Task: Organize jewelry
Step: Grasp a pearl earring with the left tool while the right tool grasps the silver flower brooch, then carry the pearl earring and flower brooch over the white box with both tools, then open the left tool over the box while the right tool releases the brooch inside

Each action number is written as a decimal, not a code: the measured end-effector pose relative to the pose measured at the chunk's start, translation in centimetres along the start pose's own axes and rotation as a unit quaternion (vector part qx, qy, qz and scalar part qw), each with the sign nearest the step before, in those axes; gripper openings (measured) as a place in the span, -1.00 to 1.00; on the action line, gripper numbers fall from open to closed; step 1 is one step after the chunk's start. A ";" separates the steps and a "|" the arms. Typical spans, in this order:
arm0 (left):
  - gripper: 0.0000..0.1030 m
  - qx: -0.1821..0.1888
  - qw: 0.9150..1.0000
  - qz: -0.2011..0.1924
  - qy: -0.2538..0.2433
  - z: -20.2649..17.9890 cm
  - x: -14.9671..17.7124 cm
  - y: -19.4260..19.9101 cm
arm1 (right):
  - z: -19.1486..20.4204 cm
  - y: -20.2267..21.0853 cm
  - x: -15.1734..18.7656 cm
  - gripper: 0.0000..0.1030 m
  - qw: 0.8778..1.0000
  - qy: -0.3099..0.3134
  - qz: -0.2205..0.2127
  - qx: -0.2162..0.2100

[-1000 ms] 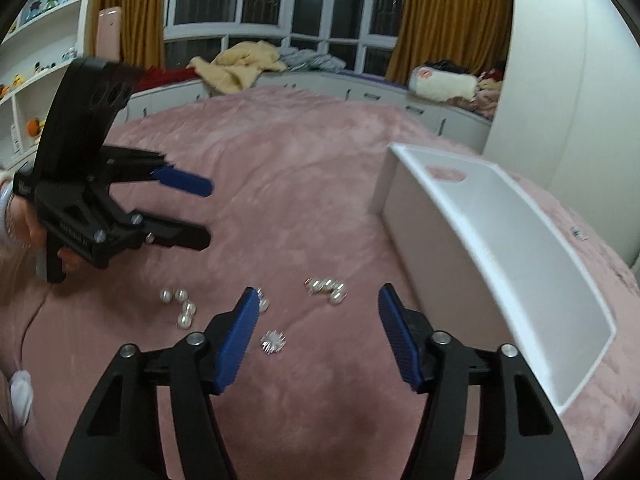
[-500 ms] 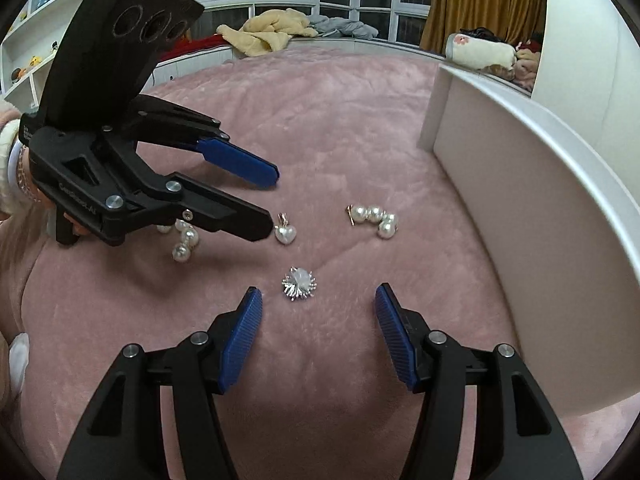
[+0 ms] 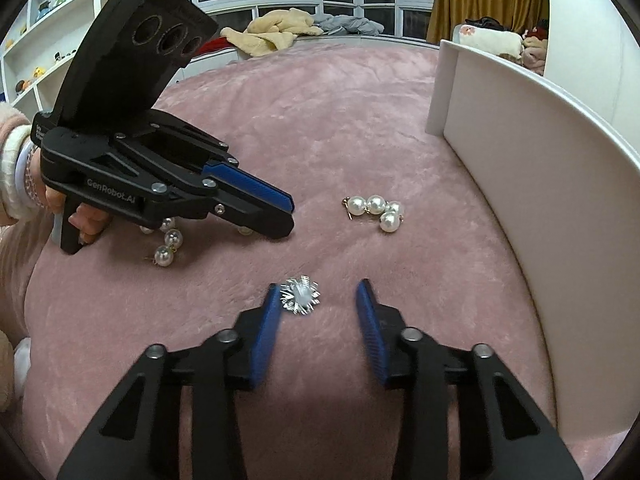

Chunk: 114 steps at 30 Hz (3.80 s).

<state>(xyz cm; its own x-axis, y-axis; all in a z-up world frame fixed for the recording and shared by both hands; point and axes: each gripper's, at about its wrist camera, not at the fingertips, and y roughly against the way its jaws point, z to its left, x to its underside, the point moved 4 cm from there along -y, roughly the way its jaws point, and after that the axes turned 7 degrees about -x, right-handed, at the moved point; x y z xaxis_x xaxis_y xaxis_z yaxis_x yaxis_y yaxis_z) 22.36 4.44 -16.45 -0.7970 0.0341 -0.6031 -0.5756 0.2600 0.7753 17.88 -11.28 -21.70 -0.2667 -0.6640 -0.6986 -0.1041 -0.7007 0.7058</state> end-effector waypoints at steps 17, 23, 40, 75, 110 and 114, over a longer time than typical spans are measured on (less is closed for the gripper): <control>-0.58 -0.016 1.000 -0.001 -0.018 -0.8 0.1 0.5 | -0.4 0.4 -0.2 -0.65 1.000 -0.016 0.002 0.006; -0.58 -0.022 0.999 -0.007 -0.028 -1.3 0.3 1.9 | -0.4 1.8 -0.8 -0.65 0.999 -0.023 -0.005 0.023; -0.58 -0.047 0.995 -0.068 -0.051 -3.9 -2.1 8.4 | 1.9 10.3 -4.3 -0.65 0.995 0.007 -0.055 0.088; -0.58 -0.099 0.983 -0.111 -0.109 -12.5 -16.0 6.4 | -6.0 24.6 -3.8 -0.65 0.960 -0.100 -0.151 0.216; -0.17 -0.123 0.981 -0.121 -0.093 -11.2 -22.0 -7.1 | -16.3 16.8 -2.7 -0.44 0.965 -0.133 -0.130 0.186; 0.06 -0.131 0.976 -0.144 -0.103 -11.6 -22.2 -6.2 | -16.3 17.3 -3.4 -0.18 0.962 -0.136 -0.144 0.186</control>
<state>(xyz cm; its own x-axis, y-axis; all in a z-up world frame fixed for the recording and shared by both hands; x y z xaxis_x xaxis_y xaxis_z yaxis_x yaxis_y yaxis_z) 41.51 -9.15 -5.68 -0.5574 0.1955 -0.8069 -0.8185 0.0334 0.5735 32.57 -25.39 -8.98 -0.4107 -0.3275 -0.8509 -0.5336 -0.6704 0.5156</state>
